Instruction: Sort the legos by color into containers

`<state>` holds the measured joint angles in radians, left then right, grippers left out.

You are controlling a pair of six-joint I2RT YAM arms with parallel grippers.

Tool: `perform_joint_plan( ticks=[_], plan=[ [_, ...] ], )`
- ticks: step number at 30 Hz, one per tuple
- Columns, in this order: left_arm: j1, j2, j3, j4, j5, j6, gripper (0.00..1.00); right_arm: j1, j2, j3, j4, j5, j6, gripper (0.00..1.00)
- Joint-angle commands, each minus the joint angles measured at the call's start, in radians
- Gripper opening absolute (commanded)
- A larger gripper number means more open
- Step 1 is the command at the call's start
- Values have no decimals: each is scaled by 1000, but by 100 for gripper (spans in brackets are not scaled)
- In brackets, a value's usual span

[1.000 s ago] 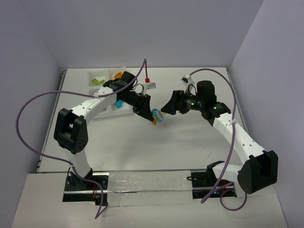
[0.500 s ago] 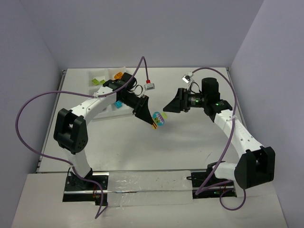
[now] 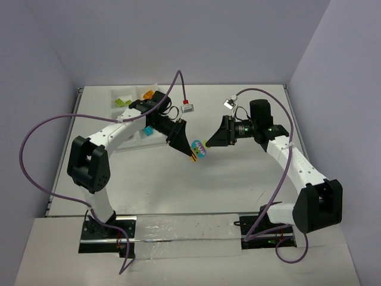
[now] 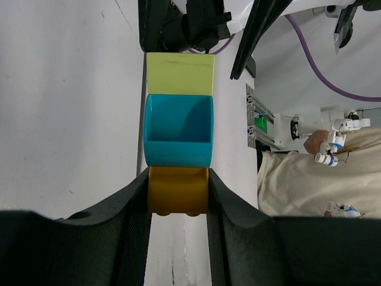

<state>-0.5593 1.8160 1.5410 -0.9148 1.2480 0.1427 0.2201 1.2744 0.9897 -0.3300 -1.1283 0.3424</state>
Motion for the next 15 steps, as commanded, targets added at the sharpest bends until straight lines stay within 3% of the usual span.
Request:
perform_joint_plan(
  ticks=[1,15],
  plan=[
    [6,-43,44,7,51,23,0,15,16,39,-30,-36,-37,59],
    [6,-47,39,11,55,18,0,53,42,65,2,-74,-11,43]
  ],
)
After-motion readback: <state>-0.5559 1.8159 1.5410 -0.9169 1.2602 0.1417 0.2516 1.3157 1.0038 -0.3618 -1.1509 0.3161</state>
